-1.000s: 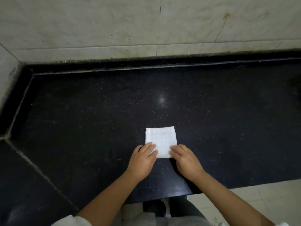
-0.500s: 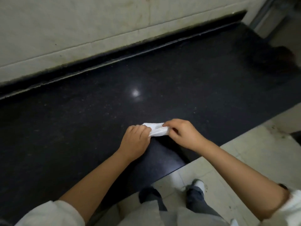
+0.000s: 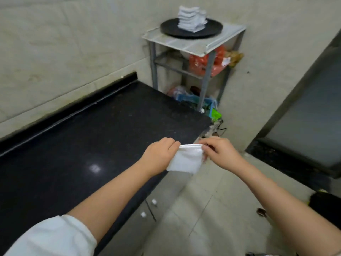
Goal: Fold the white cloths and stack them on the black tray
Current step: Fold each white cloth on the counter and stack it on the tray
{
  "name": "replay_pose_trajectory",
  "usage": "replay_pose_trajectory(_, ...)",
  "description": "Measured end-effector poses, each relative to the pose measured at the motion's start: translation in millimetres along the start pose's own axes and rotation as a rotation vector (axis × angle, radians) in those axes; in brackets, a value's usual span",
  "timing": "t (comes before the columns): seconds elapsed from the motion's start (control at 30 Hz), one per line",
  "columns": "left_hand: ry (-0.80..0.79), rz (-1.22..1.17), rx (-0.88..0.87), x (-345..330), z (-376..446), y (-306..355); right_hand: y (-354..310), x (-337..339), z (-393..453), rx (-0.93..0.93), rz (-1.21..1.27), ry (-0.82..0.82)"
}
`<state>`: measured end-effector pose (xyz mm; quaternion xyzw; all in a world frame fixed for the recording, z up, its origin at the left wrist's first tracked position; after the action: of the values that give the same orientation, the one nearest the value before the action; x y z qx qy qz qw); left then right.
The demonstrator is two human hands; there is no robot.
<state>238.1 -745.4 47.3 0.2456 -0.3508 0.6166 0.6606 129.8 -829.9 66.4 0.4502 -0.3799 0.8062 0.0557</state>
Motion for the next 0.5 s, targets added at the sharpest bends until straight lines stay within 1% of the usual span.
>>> replay_pose_trajectory(0.1,0.009,-0.015,-0.079,-26,76,26,55,53,22,-0.057,-0.033,0.026)
replay_pose_trajectory(0.2,0.004,0.053,-0.175,-50,146,34,95,103,60,-0.072,-0.079,0.101)
replay_pose_trajectory(0.23,-0.025,0.051,-0.202,-58,166,32,105,115,76,-0.064,-0.094,0.126)
replay_pose_trajectory(0.3,-0.109,0.067,-0.198,-75,203,19,118,136,110,-0.047,-0.115,0.143)
replay_pose_trajectory(0.37,-0.159,0.101,-0.142,-91,243,-2,133,154,151,-0.042,-0.105,0.151)
replay_pose_trajectory(0.4,-0.163,0.08,-0.079,-98,266,-15,139,161,174,-0.044,-0.084,0.154)
replay_pose_trajectory(0.5,-0.047,-0.101,0.175,-113,332,-63,152,186,248,-0.025,-0.03,0.226)
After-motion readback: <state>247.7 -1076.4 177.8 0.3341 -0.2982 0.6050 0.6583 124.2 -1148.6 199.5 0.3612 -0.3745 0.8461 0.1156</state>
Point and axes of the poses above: each hand's wrist, its own z-axis towards the middle knuckle, its own x-axis out of the back of the hand, y = z × x, the point moved 7 cm from there along z, towards the middle knuckle, and after that the axes turned 15 degrees about y, right-handed, at the moved point
